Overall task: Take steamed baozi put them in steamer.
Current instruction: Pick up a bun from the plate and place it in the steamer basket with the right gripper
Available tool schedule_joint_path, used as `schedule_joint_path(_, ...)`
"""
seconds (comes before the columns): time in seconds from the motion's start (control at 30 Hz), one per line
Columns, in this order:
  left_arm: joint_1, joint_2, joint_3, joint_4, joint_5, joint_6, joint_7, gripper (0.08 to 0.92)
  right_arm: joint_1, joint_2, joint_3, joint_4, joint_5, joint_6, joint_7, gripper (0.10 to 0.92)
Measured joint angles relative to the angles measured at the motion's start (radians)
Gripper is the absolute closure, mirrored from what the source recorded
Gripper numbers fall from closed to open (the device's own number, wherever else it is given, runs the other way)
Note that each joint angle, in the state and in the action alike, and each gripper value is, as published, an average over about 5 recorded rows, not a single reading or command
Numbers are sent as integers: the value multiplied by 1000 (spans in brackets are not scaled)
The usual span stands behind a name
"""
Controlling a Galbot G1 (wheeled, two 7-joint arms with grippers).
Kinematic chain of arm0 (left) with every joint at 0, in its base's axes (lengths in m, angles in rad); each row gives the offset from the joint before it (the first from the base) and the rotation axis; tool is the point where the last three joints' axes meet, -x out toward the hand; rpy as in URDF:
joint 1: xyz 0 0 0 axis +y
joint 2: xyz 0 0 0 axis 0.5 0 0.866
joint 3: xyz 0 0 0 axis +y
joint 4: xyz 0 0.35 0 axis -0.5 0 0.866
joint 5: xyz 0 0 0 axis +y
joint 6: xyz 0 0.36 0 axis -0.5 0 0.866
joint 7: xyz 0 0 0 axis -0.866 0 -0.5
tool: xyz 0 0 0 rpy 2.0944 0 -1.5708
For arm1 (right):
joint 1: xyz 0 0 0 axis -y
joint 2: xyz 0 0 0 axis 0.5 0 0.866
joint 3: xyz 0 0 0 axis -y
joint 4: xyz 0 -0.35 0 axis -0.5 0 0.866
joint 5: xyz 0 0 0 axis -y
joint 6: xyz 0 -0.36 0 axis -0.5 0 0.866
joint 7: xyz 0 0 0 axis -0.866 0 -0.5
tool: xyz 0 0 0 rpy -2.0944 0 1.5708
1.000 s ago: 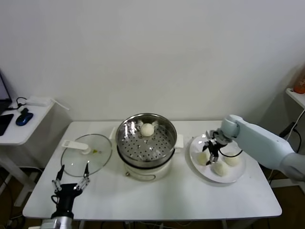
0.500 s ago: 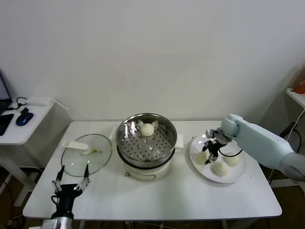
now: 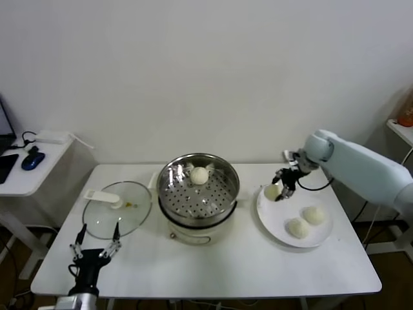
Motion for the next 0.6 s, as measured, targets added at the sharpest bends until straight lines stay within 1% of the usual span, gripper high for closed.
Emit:
schedule_joint_path(0.3,-11,-2,5,1,20,17,-12,177,202,74,-133,20,188,-29,-12,349)
schedule_joint_path(0.43,-11,-3,9,-1,31,29,-22,177,241,137,-160,15,253,-42,-10,347)
schedule_joint_path(0.6,-11,-12,20,-10,51,46,-32,177,255,237,-176,-4,298,-61,-3,348)
